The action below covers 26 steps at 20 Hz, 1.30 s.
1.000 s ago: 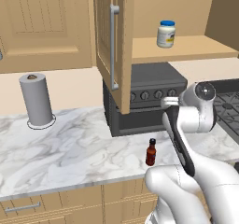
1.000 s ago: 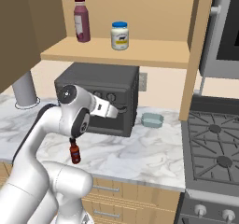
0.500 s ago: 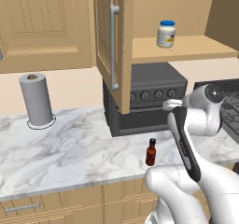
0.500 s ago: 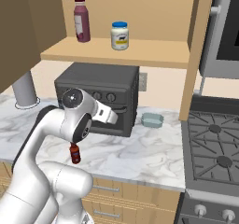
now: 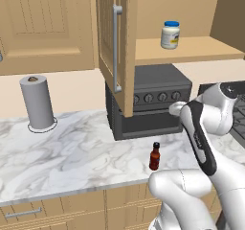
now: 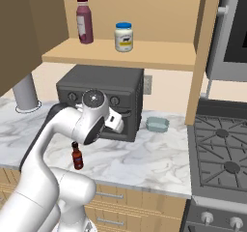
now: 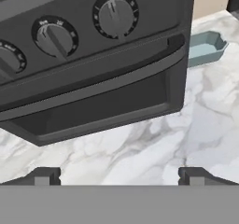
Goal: Pick the mayonnaise and condiment bottle from the counter and place them in the cabinet.
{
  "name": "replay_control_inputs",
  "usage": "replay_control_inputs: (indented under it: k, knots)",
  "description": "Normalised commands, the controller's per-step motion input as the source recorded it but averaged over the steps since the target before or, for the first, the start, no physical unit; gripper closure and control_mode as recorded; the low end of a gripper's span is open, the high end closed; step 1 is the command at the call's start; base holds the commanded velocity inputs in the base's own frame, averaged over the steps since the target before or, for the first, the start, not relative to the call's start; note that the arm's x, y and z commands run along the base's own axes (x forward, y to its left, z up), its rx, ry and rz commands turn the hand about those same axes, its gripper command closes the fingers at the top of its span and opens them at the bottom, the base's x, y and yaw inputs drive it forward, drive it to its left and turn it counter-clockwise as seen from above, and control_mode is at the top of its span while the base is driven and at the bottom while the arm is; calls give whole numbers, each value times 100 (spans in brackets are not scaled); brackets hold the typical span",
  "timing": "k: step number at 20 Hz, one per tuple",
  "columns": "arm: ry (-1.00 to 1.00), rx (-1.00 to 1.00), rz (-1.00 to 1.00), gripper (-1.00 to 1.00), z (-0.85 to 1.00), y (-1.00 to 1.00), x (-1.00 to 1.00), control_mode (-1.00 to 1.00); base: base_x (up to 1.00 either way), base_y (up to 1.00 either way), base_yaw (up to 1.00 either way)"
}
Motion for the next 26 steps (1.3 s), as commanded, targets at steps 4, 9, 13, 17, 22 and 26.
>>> replay_control_inputs:
  k: [4, 9, 13, 17, 22, 26]
  knots:
    - [12, 0, 6, -100, -9, 2, -8, -100, 0, 0, 0]
    - [5, 0, 8, -100, -21, 14, -21, -100, 0, 0, 0]
    - [0, 0, 9, -100, -31, 26, -37, -100, 0, 0, 0]
    - [0, 0, 8, -100, -29, 26, -42, -100, 0, 0, 0]
    - [-1, 0, 9, -100, -22, 24, -41, -100, 0, 0, 0]
    - [-1, 0, 11, -100, -6, 19, -30, -100, 0, 0, 0]
